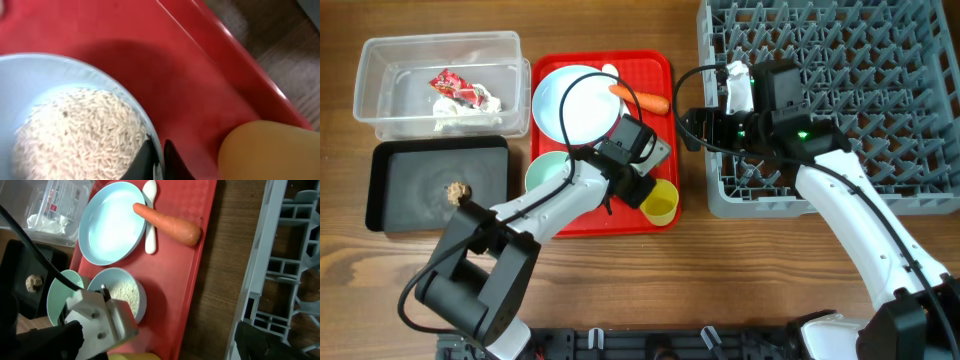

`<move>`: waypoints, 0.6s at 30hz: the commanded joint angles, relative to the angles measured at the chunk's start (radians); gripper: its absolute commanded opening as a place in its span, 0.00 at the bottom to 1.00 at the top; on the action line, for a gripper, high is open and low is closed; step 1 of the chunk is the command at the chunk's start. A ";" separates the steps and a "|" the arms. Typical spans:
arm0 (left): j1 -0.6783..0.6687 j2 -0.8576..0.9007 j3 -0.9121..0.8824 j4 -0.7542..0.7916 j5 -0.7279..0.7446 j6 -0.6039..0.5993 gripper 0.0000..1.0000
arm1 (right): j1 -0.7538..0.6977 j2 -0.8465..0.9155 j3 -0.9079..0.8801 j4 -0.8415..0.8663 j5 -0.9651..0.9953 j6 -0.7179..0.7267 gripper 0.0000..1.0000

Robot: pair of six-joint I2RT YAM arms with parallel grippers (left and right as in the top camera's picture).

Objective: Sort waste into correct bins and load items into the dishwasher rack
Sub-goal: 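Grasp the blue rice bowl rim with the left gripper, then carry the rice bowl left and pour the rice onto the black tray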

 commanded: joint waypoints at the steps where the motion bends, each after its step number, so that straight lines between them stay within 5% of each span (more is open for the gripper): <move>1: -0.003 0.018 0.003 0.037 -0.002 -0.033 0.04 | 0.002 0.009 0.017 0.000 0.010 -0.021 0.99; 8: -0.002 -0.025 0.050 0.041 -0.013 -0.094 0.04 | 0.002 0.009 0.017 -0.001 0.010 -0.021 1.00; 18: 0.069 -0.180 0.160 -0.090 -0.036 -0.353 0.04 | -0.011 0.005 0.018 0.039 0.036 -0.017 0.99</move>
